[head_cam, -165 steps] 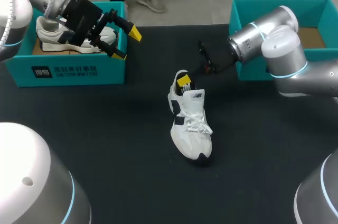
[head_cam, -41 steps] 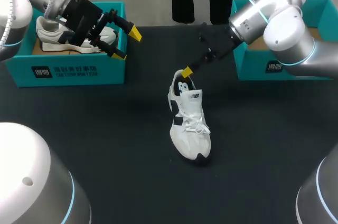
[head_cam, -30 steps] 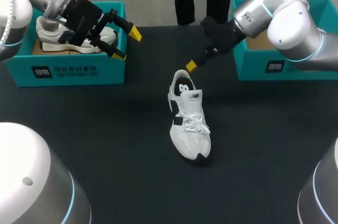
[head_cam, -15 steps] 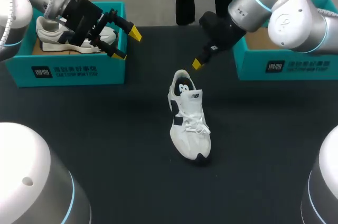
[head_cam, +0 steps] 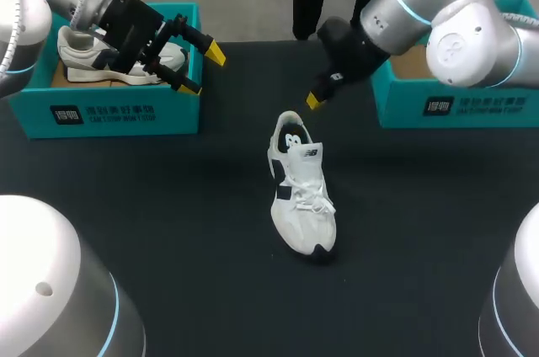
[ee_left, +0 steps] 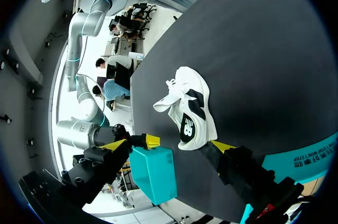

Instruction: Take the shoe out of the shoebox, open the shoe tongue, remove and reinsert the insole, then place the shoe into the shoebox

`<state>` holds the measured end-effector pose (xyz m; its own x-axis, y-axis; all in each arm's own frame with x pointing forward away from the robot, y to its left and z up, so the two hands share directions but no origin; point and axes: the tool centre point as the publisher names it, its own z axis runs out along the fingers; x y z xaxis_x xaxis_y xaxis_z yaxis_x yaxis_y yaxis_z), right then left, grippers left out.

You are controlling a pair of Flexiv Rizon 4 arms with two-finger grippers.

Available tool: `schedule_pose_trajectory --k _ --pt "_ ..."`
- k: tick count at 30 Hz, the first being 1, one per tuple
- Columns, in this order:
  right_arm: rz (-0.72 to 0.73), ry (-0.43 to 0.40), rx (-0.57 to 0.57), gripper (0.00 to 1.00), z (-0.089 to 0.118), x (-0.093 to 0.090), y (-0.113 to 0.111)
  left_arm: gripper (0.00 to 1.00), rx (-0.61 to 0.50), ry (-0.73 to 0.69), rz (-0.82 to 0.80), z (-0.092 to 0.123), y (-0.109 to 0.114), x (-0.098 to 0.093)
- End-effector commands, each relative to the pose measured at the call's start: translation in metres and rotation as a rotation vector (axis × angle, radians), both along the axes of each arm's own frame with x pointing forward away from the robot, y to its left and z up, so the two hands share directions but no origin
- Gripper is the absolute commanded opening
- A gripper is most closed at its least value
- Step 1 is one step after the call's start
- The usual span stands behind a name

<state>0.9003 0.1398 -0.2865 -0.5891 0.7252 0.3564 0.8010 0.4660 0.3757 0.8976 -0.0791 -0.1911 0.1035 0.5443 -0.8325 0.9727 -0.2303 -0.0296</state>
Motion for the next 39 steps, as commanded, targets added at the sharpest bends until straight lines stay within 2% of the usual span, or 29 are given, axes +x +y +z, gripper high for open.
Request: schedule_pose_trajectory --k 1,8,12,22,34,39 --pt "-0.305 -0.061 -0.196 0.0 -0.011 -0.007 0.02 1.0 0.003 -0.001 -0.001 0.0 0.0 0.0" --pt "-0.464 -0.046 -0.283 0.0 -0.017 -0.02 0.02 1.0 0.003 -0.001 -0.001 0.0 0.0 0.0" --pt "-0.509 -0.038 -0.309 0.0 -0.02 -0.03 0.016 1.0 0.003 -0.001 -0.001 0.0 0.0 0.0" --pt "-0.524 0.004 -0.344 0.0 -0.024 -0.053 0.021 1.0 0.003 -0.001 -0.001 0.0 0.0 0.0" --pt "-0.524 0.004 -0.344 0.0 -0.024 -0.053 0.021 1.0 0.003 -0.001 -0.001 0.0 0.0 0.0" --pt "-0.487 0.046 -0.329 0.0 -0.037 -0.045 0.03 1.0 0.003 -0.001 -0.001 0.0 0.0 0.0"
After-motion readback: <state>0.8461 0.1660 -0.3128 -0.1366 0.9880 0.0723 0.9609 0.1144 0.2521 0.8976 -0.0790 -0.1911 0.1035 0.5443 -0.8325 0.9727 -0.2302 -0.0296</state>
